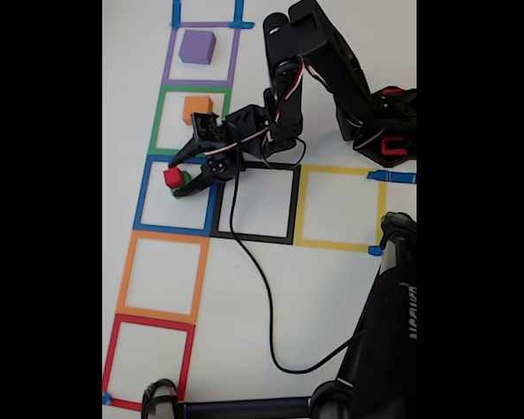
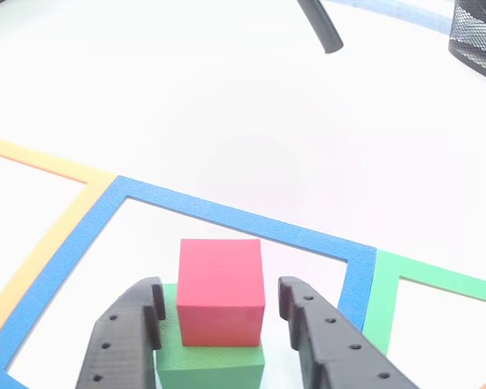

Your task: Tower of hanoi

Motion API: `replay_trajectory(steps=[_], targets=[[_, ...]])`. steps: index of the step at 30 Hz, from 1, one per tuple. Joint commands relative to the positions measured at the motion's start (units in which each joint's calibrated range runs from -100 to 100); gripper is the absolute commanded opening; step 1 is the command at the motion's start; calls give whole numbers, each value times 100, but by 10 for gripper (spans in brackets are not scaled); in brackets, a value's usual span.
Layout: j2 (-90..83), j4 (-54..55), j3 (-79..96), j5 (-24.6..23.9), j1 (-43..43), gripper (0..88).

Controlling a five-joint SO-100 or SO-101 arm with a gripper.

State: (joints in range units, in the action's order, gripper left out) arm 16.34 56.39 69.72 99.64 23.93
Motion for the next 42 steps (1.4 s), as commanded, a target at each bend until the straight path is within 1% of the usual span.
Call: replay_trajectory(steps=[1, 15, 22, 25, 32, 39, 42], targets=[[-31, 126, -172, 36, 109, 97], [-7, 159, -281, 36, 167, 39], [-233, 37, -272, 36, 195, 37], [-717, -465, -263, 36, 234, 35], [-2316, -2125, -272, 36, 301, 29], [-3721, -3906, -508, 36, 32, 32], [-4246, -4878, -772, 36, -131, 33]])
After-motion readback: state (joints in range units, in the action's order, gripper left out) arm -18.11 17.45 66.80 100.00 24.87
